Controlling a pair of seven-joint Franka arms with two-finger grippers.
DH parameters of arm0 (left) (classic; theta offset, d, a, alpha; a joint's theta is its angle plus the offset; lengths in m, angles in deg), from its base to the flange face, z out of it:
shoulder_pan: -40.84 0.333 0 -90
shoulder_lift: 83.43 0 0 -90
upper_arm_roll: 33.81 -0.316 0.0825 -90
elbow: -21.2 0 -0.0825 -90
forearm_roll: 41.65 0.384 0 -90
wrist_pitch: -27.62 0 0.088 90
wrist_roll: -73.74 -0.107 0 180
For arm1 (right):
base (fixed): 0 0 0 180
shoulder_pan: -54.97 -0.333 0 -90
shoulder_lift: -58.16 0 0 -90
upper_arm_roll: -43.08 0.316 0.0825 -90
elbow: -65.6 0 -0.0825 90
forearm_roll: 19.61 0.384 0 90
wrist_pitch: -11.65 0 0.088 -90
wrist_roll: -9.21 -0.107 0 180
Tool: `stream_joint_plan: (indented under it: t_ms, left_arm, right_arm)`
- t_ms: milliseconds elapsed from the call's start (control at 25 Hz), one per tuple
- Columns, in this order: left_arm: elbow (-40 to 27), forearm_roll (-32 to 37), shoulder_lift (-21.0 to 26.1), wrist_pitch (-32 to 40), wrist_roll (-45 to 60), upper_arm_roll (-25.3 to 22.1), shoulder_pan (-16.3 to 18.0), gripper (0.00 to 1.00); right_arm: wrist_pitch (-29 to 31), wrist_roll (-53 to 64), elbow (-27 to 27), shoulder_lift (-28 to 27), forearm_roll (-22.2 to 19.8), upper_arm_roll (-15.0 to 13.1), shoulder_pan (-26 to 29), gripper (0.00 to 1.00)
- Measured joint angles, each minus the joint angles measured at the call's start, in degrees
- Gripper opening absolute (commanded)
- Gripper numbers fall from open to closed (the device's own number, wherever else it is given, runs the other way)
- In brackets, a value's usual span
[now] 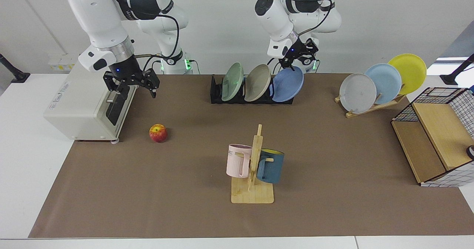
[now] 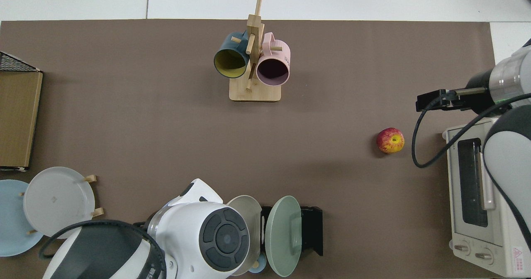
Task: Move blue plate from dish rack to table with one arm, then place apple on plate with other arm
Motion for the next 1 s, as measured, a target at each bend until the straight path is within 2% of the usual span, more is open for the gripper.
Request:
stream_joint_plan:
  t_ms: [280, 600, 720, 920, 960, 1000]
  left_arm:
    - [-6.80, -2.65, 0.10, -6.33, -1.13, -0.06, 0.00, 1.00]
    - [-9.49, -2.84, 0.06, -6.99, -1.17, 0.10, -0.18, 0.96]
    - [-10.41, -2.24, -0.02, -8.30, -1.92, 0.10, -0.37, 0.96]
    - [-11.15, -0.53, -0.45, -9.47, -2.81, 0.10, -1.93, 0.95]
    - [-11.39, -0.11, -0.67, -9.67, -3.17, 0.06, -2.19, 0.95]
    - [-11.60, 0.14, -0.87, -9.88, -3.61, 0.05, -2.23, 0.95]
  right_arm:
    - [10.56, -1.74, 6.93, -5.52, 0.32, 0.01, 0.00, 1.00]
    - [24.58, -0.08, 20.22, -8.21, 0.32, -0.39, 0.68, 1.00]
    - [26.88, -0.01, 23.44, -8.68, 0.32, -0.37, 0.72, 1.00]
    - [29.66, 0.03, 25.80, -10.76, 0.32, -0.19, 0.55, 1.00]
    - [30.45, 0.07, 26.19, -11.37, 0.32, -0.15, 0.51, 0.99]
    - [31.07, 0.18, 26.47, -11.90, 0.31, -0.12, 0.48, 0.72]
